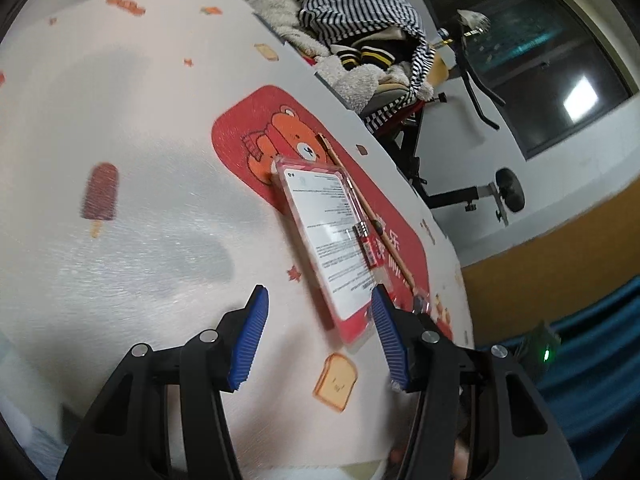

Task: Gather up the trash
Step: 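Grasp the wrapped plastic fork with the right gripper while the left grasps the red card pack, then carry the card pack and wrapped fork over the bin with both grippers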

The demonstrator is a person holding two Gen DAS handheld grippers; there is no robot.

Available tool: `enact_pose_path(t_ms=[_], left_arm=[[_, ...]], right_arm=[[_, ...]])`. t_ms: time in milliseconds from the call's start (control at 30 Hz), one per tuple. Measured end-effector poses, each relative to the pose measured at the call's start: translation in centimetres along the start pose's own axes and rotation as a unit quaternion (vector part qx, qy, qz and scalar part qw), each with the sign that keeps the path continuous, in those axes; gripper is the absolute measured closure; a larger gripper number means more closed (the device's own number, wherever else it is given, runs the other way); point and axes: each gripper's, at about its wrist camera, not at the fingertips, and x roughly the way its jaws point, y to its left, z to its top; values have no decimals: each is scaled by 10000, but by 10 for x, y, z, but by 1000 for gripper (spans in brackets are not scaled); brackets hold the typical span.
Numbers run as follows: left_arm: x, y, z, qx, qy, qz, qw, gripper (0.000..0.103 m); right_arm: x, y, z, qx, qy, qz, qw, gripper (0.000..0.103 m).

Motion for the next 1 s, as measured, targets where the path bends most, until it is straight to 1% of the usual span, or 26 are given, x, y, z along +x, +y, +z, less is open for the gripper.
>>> enact_pose_path(t_ms=[33,133,167,267,333,400,500,533,567,633,667,700,767,833,867,900,967,1000], left_arm=[[4,1,2,-94,20,-45,9999,55],[17,4,5,-379,49,-106,9992,59],[21,5,6,-444,53,-84,9990,62],[32,5,7,-517,60,23,9986,65],[37,2,7,-432,60,113,9990,66],[41,-4,6,-238,0,248,9994,68],[46,-11,6,-34,-31,436,9990,73],[49,-12,6,-8,0,489,9988,84],[52,-11,6,-26,76,537,9985,91],[52,-8,7,-139,44,460,9988,94],[49,-9,9,-108,6,488,9987,96],[45,-12,10,-18,-53,541,9985,97],[34,-26,18,442,-160,679,9966,99],[25,-45,27,1072,-205,917,9898,99],[20,-57,31,1407,-272,1036,9842,99],[14,-73,34,1889,-348,1210,9739,99],[7,-96,34,2588,-451,1421,9544,99],[3,-111,33,3007,-547,1588,9388,99]], right_arm=[[3,-2,2,50,20,16,10000,93],[2,-8,7,238,44,82,9997,93],[4,-10,9,276,51,99,9996,93],[7,-11,9,362,63,157,9992,93],[8,-11,8,343,61,184,9992,93],[9,-11,9,307,55,195,9993,93],[10,-10,8,252,34,212,9995,93],[9,-10,8,239,18,218,9995,93],[10,-10,8,244,14,220,9995,93],[9,-12,8,298,-8,240,9993,93],[9,-13,8,328,-13,242,9992,93],[9,-13,8,352,-19,242,9991,93],[8,-17,9,472,-22,258,9986,93],[8,-19,10,509,38,227,9984,93],[6,-20,11,531,93,202,9983,93],[4,-21,12,541,101,207,9983,93],[-4,-24,11,559,96,258,9981,93],[-11,-26,9,565,73,308,9979,93]])
